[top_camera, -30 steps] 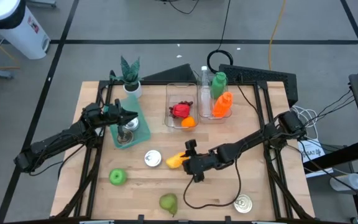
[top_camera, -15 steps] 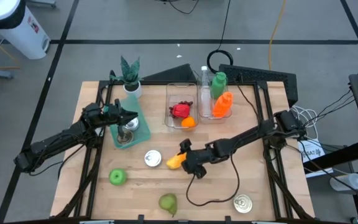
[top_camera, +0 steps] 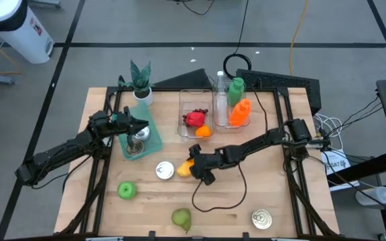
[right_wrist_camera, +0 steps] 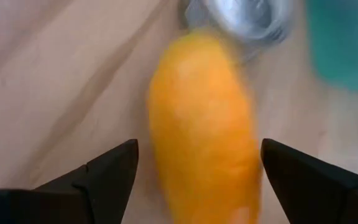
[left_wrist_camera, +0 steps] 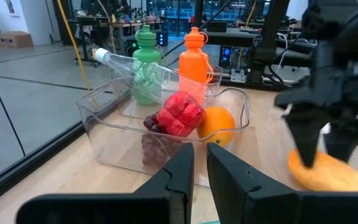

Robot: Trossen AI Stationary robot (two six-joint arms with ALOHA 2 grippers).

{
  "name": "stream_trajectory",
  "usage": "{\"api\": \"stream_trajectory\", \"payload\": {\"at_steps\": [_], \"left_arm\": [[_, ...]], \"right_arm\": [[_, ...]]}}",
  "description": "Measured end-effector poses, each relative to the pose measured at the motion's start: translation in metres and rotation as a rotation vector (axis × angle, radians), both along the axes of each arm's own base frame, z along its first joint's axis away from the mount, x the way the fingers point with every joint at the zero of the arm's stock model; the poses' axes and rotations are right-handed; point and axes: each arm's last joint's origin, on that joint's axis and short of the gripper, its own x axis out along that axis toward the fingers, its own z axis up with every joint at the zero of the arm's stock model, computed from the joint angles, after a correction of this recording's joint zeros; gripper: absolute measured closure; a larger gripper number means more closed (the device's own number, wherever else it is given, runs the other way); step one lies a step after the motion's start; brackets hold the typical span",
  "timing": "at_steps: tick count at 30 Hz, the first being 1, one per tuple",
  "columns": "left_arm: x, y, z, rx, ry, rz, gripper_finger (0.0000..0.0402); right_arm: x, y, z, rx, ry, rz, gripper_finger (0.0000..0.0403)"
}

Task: Pick & Place Food Item
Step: Put the mango into the left transparent bin

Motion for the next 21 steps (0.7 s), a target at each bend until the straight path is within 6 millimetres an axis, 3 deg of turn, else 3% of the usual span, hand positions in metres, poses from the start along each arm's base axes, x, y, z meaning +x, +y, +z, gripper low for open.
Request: {"api": "stream_trajectory", "payload": {"at_steps": [6,13,21], "left_arm": [[0.000,0.000,0.000,0.000,0.000,0.000,0.0350],[0.000,0.000,0.000,0.001,-0.001,0.000,0.0350],[0.000,0.000,0.000,0.001,0.000,0.000,0.0350]], "right_arm": [[0.004,-0.003,-0.013,0.032,0.014,0.038,0.0077],[0.006,-0.002,-0.012,0.043,-0.006,0.035,0.0099],[0.007,0.002,-0.010,0.120,-0.021,0.070,0.0173]]}}
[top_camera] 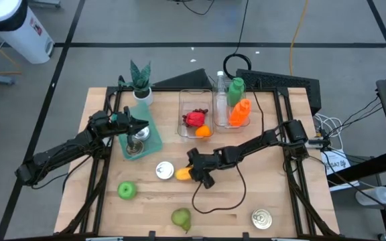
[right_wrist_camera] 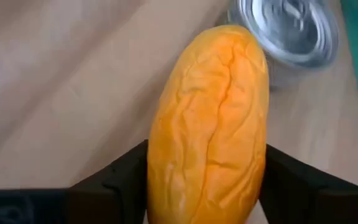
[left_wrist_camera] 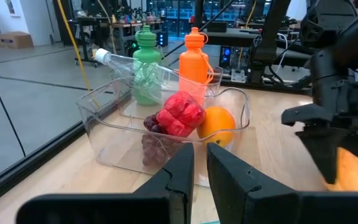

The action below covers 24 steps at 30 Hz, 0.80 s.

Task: Pick & Place Food Item
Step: Put the mango into the left transparent bin

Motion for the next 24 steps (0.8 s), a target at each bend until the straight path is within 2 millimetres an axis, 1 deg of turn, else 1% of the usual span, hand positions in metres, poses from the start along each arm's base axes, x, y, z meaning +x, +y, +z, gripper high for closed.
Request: {"api": "stream_trajectory", "payload": {"at_steps": [2,4,7,10,13,16,19,22,24], "left_arm": [[0.000,0.000,0.000,0.000,0.000,0.000,0.0350],[0.000,0.000,0.000,0.000,0.000,0.000,0.0350],[0.000,0.000,0.000,0.000,0.000,0.000,0.0350],[0.000,0.000,0.000,0.000,0.000,0.000,0.0350],[0.000,0.000,0.000,0.000,0.000,0.000,0.0350],[0.000,0.000,0.000,0.000,0.000,0.000,0.0350],[0.000,0.000,0.000,0.000,0.000,-0.001,0.0350],[0.000,0.000,0.000,0.000,0.000,0.000,0.0350],[0.000,0.000,0.000,0.000,0.000,0.000,0.0350]], "right_arm": [[0.002,0.001,0.002,0.025,-0.025,0.000,0.0193],[0.003,0.002,0.004,0.048,-0.038,0.005,0.0204],[0.003,0.002,0.004,0.057,-0.045,-0.002,0.0202],[0.005,0.002,0.007,0.080,-0.073,-0.017,0.0189],[0.003,0.003,0.021,0.088,-0.107,-0.016,0.0184],[-0.002,0.003,0.047,0.105,-0.165,-0.016,0.0190],[-0.013,0.001,0.085,0.141,-0.238,-0.018,0.0194],[-0.036,-0.004,0.121,0.185,-0.343,-0.023,0.0190],[-0.056,-0.009,0.142,0.216,-0.417,-0.034,0.0187]]}}
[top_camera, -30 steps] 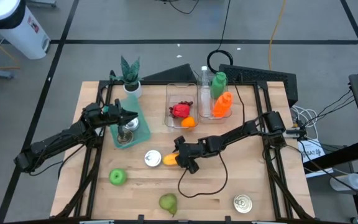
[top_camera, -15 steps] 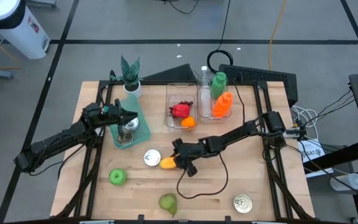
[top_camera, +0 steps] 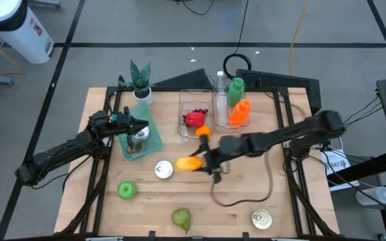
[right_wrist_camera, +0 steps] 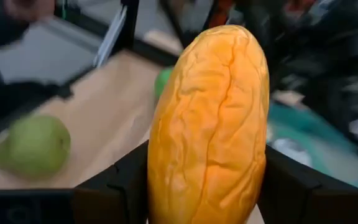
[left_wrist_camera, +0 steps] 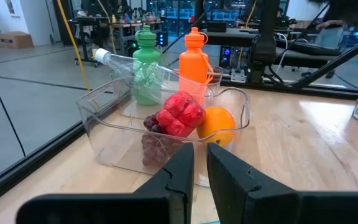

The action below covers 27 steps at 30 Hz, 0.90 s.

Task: Pick & Place Food Item
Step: Put the mango into the left transparent bin

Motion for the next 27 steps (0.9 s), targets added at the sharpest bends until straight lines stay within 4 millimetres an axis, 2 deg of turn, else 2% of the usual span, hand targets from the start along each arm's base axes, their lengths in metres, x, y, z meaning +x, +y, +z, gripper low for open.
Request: {"api": "stream_trajectory", "payload": {"at_steps": [3,6,10,14,20,27], "left_arm": [[0.000,0.000,0.000,-0.001,0.001,-0.001,0.0350],[0.000,0.000,0.000,-0.001,0.001,0.000,0.0350],[0.000,0.000,0.000,-0.001,0.001,0.000,0.0350],[0.000,0.000,0.000,0.000,0.000,0.000,0.0350],[0.000,0.000,0.000,0.000,0.000,0.000,0.0350],[0.000,0.000,0.000,0.003,0.001,0.000,0.0350]], "right_arm": [[-0.038,-0.008,0.023,0.052,-0.114,-0.024,0.0189],[-0.083,-0.018,0.034,0.110,-0.219,-0.075,0.0195],[-0.137,-0.033,0.030,0.239,-0.276,-0.137,0.0194],[-0.181,-0.046,0.022,0.296,-0.355,-0.160,0.0189],[-0.219,-0.057,-0.007,0.352,-0.425,-0.201,0.0193],[-0.234,-0.062,-0.048,0.376,-0.431,-0.224,0.0193]]}}
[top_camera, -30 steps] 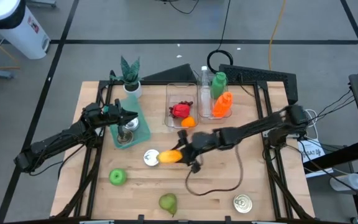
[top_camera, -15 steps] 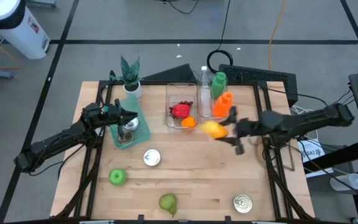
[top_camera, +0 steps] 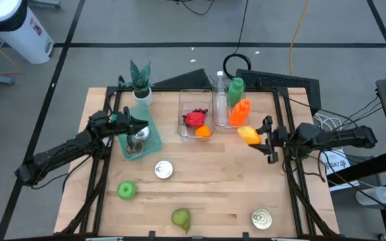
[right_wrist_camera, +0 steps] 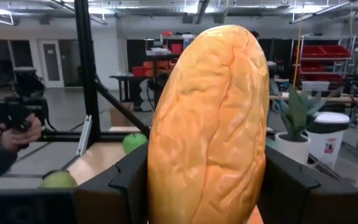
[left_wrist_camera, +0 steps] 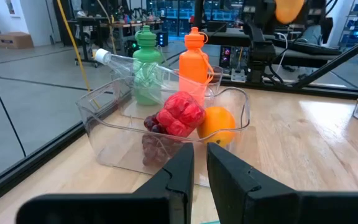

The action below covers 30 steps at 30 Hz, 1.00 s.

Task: Pick & Place Food Item
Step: Put the mango into the left transparent bin

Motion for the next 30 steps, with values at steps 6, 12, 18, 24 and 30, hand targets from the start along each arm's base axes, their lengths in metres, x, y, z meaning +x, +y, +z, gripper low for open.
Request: {"api": "stream_trajectory", "payload": {"at_steps": [6,12,18,24,30], "left_arm": [[0.000,0.000,0.000,-0.001,0.000,0.000,0.0350],[0.000,0.000,0.000,-0.002,-0.001,0.000,0.0350],[0.000,0.000,0.000,-0.003,-0.001,0.000,0.0350],[0.000,0.000,0.000,-0.001,-0.001,0.018,0.0350],[0.000,0.001,0.000,-0.002,0.000,0.033,0.0350]], "right_arm": [[-0.002,-0.002,-0.030,0.005,-0.027,-0.011,0.0193],[-0.002,-0.002,-0.038,0.014,-0.035,-0.013,0.0193],[0.003,-0.003,-0.030,0.001,0.000,-0.045,0.0193],[0.029,-0.002,0.016,-0.063,0.055,-0.098,0.0193],[0.096,-0.012,0.059,-0.127,0.287,-0.265,0.0193]]}}
